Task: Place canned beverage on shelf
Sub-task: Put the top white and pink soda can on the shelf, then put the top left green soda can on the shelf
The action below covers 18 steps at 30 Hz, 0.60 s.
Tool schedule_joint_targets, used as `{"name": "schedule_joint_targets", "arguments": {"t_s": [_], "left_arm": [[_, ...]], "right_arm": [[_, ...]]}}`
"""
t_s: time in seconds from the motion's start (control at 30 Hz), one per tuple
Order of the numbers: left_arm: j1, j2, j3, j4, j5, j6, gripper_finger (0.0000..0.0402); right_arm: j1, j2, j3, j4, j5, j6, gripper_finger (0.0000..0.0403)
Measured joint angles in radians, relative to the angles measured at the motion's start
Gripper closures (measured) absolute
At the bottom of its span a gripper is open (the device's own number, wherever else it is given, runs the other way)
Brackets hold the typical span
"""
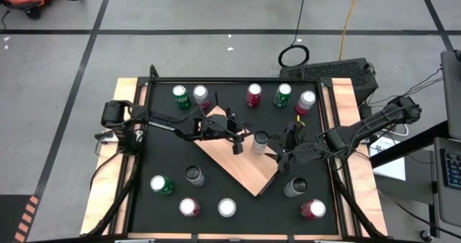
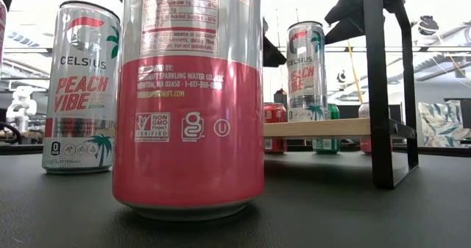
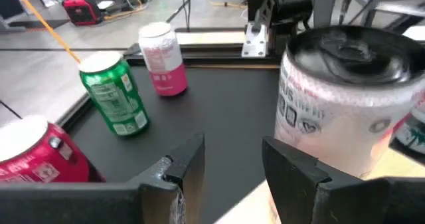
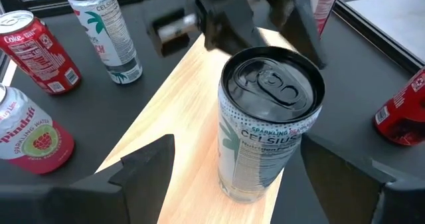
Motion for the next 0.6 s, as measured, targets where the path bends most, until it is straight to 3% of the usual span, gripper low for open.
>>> {"name": "schedule_joint_targets", "arguments": {"t_s": [0.27,0.4,0.6], "left_arm": [[-0.036,-0.133,0.0,-0.259,-0.031,-0.07,0.0247],[-0.125,-0.201,0.0,-0.363,-0.053,-0.105,0.0247],[-0.292,-0.246,0.001,-0.394,-0.195,-0.097,0.0247]], "right_arm": [[0.015,-0.005,0.0,-0.029,-0.012,-0.014,0.0101],[0.022,-0.036,0.0,-0.05,-0.025,-0.012,0.0101],[0.023,-0.098,0.0,-0.045,-0.021,0.011,0.0101]]}}
